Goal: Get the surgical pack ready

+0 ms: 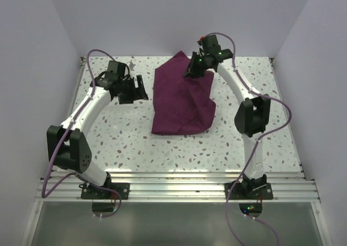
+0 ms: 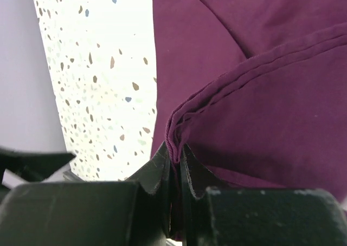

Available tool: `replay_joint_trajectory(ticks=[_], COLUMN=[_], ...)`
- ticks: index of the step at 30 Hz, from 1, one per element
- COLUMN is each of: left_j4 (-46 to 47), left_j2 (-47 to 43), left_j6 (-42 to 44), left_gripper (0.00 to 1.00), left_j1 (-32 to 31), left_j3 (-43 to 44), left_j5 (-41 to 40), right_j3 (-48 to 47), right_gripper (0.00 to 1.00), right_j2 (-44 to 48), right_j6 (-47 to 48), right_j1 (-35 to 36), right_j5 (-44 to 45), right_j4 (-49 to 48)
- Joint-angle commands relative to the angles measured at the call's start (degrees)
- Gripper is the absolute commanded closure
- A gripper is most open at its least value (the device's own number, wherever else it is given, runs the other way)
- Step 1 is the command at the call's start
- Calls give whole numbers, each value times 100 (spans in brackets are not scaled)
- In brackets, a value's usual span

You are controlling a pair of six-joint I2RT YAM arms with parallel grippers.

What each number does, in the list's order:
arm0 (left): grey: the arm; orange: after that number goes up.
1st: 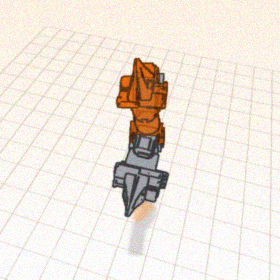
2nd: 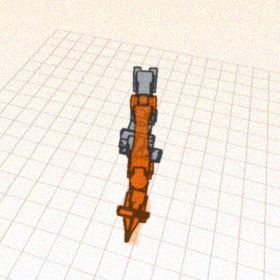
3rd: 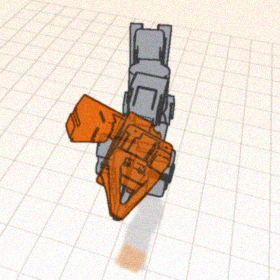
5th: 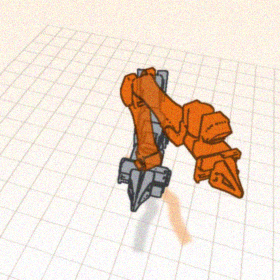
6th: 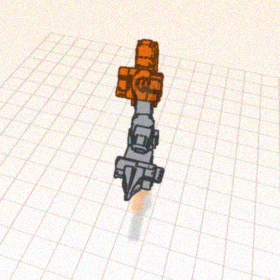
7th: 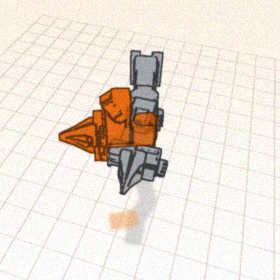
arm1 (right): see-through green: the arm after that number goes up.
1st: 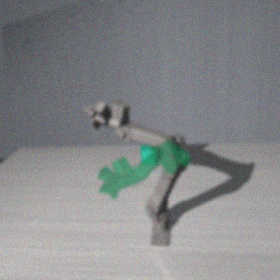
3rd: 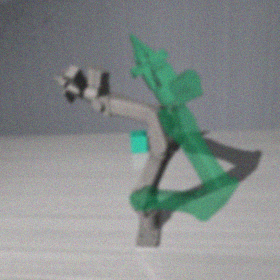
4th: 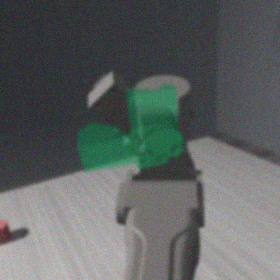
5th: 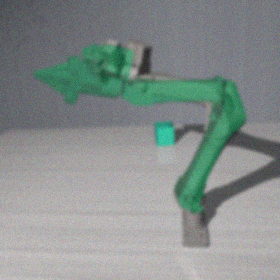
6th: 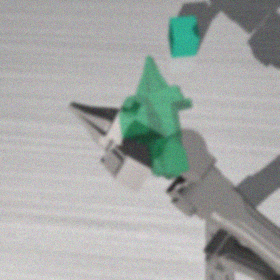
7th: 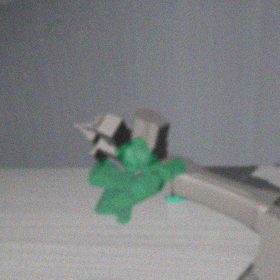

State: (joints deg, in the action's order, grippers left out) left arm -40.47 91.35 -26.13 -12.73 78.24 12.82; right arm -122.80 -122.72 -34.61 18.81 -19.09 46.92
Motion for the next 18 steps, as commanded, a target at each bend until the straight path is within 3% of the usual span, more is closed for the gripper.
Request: replay_joint_trajectory(ticks=[1, 7, 11, 16, 18], left_j4=[-145, -216, -207, -128, -84], left_j2=[-460, -803, -865, -768, -715], left_j6=[29, 29, 82, 55, 38], left_gripper=[20, 20, 20, 20, 20], left_j1=[104, 210, 227, 227, 227], left_j3=[-159, -476, -468, -345, -318], left_j5=[-253, -306, -201, -34, 71], right_j3=[-849, -1167, -273, 1422, 1680], right_gripper=[100, 100, 100, 100, 100], right_j2=[-454, -772, -122, 905, 1126], right_j6=[-564, -925, -557, -248, -82], right_j1=[307, 790, 756, -183, -700], right_j5=[-217, -420, -140, 186, 265], right_j4=[-200, -377, -341, -446, -473])
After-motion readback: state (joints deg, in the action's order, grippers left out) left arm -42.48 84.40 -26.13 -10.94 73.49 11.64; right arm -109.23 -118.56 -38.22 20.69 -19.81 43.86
